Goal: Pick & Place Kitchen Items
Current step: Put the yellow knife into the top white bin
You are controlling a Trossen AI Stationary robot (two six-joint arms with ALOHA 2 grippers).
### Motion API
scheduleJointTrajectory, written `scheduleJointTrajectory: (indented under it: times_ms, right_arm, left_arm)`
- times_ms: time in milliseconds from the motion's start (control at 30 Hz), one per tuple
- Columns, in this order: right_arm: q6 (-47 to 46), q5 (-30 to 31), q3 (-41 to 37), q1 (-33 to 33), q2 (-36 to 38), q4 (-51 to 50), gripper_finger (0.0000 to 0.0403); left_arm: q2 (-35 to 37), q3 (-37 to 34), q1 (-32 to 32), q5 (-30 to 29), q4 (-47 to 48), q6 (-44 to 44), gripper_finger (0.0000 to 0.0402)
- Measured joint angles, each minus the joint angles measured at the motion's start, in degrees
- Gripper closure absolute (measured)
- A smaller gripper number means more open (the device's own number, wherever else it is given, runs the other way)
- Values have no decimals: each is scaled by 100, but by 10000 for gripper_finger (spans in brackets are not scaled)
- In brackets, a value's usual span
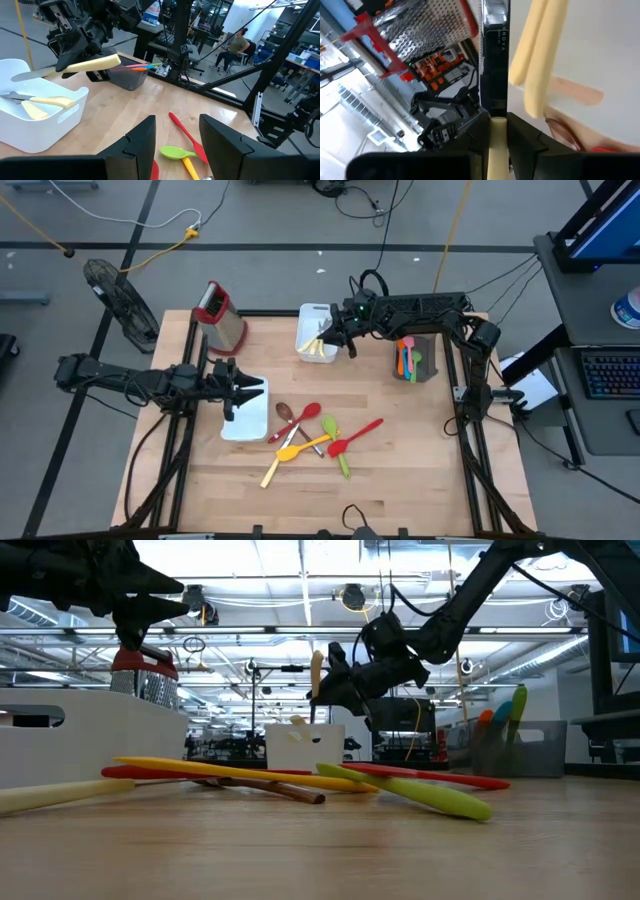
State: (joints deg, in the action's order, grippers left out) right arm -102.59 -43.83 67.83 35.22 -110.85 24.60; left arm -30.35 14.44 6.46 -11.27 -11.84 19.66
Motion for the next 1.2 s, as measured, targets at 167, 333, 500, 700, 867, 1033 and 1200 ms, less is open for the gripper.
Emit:
scheduleJointTrajectory:
  times_ms: [167, 333, 500, 700, 867, 1033, 1200]
  right_arm:
    - [0, 52, 0, 0, 0, -1, 360]
    - [0, 52, 0, 0, 0, 0, 360]
    - [0, 52, -1, 0, 0, -2, 359]
    - [109, 30, 0, 0, 0, -3, 353]
    - [119, 28, 0, 0, 0, -11, 335]
    - [129, 28, -2, 0, 0, -141, 325]
    - [116, 28, 0, 0, 0, -133, 323]
  left_arm:
    - [-2, 0, 0, 0, -2, 11, 247]
    - [-2, 0, 0, -27, -1, 4, 247]
    - [0, 0, 0, -83, -2, -19, 247]
    - [-2, 0, -2, -85, 1, -46, 247]
    - [0, 0, 0, -85, 0, -46, 247]
    - [0, 0, -2, -85, 0, -43, 247]
    - [0, 0, -2, -85, 0, -40, 247]
